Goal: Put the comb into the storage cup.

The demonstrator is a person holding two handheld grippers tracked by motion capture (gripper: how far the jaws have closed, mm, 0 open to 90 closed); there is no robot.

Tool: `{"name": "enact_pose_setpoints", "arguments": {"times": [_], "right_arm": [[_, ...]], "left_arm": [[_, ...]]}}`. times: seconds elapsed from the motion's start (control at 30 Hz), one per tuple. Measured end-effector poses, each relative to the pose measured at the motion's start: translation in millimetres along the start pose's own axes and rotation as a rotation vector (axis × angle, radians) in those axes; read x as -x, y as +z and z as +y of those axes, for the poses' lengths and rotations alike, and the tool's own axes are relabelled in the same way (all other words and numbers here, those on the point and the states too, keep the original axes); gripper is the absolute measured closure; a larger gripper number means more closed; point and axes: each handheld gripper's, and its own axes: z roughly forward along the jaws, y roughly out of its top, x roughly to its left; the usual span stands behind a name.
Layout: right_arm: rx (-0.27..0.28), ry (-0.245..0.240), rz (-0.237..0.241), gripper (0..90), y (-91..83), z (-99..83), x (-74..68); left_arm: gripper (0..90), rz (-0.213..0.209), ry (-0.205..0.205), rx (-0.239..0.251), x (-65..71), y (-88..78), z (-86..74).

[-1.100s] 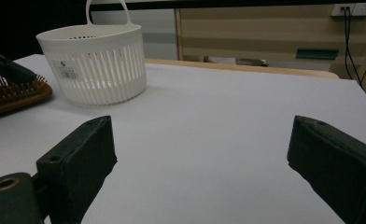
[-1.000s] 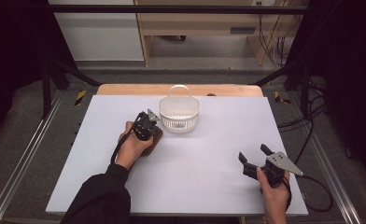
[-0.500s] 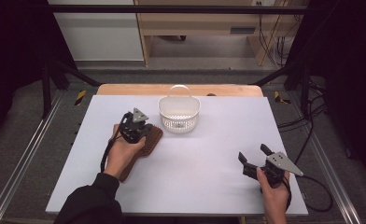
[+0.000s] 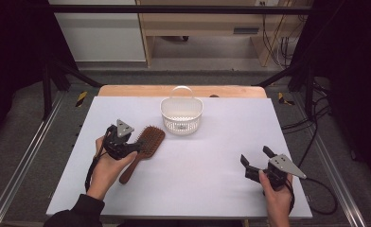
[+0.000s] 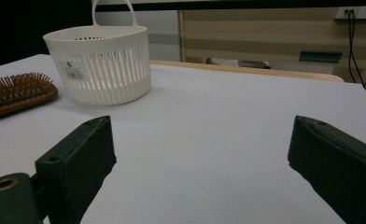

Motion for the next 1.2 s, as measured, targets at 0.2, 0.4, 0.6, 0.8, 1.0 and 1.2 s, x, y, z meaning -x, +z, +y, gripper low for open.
{"name": "enact_pose_setpoints", "arguments": {"times": [0.2,0.4,0.6,0.8,1.0,1.2], "right_arm": [[0.001,0.003,0.002,7.6,-0.1,0.3,0.3],[0.000,0.002,0.004,7.5,0.0,0.4,0.0],[0.000,-0.003,0.006,7.5,0.6,0.4,-0.3],[-0.006,-0.020,0.009,6.9,0.7,0.7,-0.5],[-0.004,-0.044,0.017,6.9,1.1,0.9,-2.7],[-0.009,-0.046,0.017,6.9,2.0,0.6,-3.2]], "left_arm": [[14.5,0.008,-0.023,-0.059,3.5,5.5,-9.6],[8.1,-0.038,-0.037,-0.112,4.1,4.2,-17.3],[6.1,-0.076,-0.018,-0.173,7.4,6.8,-25.3],[6.0,-0.093,-0.018,-0.217,8.5,9.9,-30.9],[5.7,-0.117,-0.019,-0.265,11.6,14.8,-34.7],[6.0,-0.129,-0.015,-0.293,13.3,16.6,-36.2]]}}
